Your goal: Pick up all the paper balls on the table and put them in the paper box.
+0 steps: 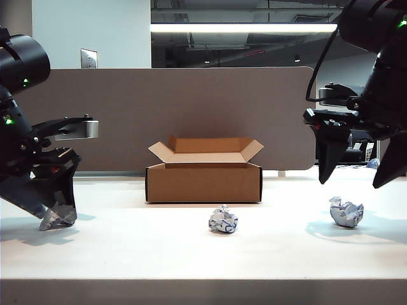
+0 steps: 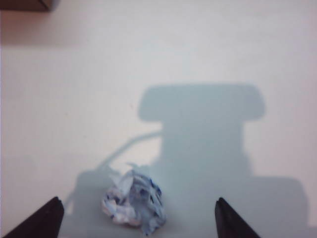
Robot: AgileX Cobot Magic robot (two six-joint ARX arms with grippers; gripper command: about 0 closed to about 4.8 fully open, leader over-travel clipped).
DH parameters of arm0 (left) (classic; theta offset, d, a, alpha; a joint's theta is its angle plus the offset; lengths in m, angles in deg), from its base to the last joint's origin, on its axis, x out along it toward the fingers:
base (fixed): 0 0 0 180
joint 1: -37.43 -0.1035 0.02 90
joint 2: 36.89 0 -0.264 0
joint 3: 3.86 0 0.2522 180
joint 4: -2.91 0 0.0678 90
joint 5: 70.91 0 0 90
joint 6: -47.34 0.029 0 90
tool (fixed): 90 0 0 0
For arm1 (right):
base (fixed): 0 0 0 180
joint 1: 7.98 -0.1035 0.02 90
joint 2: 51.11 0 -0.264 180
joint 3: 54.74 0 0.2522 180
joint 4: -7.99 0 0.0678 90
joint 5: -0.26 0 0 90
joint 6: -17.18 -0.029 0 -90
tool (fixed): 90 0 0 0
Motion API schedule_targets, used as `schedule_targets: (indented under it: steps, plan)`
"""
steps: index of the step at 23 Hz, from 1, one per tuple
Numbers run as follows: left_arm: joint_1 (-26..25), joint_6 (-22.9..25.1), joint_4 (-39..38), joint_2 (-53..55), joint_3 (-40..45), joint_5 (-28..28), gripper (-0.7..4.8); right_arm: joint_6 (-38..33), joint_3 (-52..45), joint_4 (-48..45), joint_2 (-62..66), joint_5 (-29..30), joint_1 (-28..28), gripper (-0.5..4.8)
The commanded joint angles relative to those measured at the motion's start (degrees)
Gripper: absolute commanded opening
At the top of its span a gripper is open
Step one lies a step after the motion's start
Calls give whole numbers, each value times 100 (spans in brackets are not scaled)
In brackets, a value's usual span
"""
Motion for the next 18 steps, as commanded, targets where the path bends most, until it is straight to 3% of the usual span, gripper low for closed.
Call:
schedule_targets:
  steps: [1,17,18]
  plan:
    - [7,4,83,-11,-15,-15,341,-90,20,190,-13,2,-7,423]
    - [7,4,24,-9,-15,-15,341,-61,22,-157,595,118,-11,420]
    - [7,7,28,-9,-15,-13,341,-61,22,-116,597,118,-11,394]
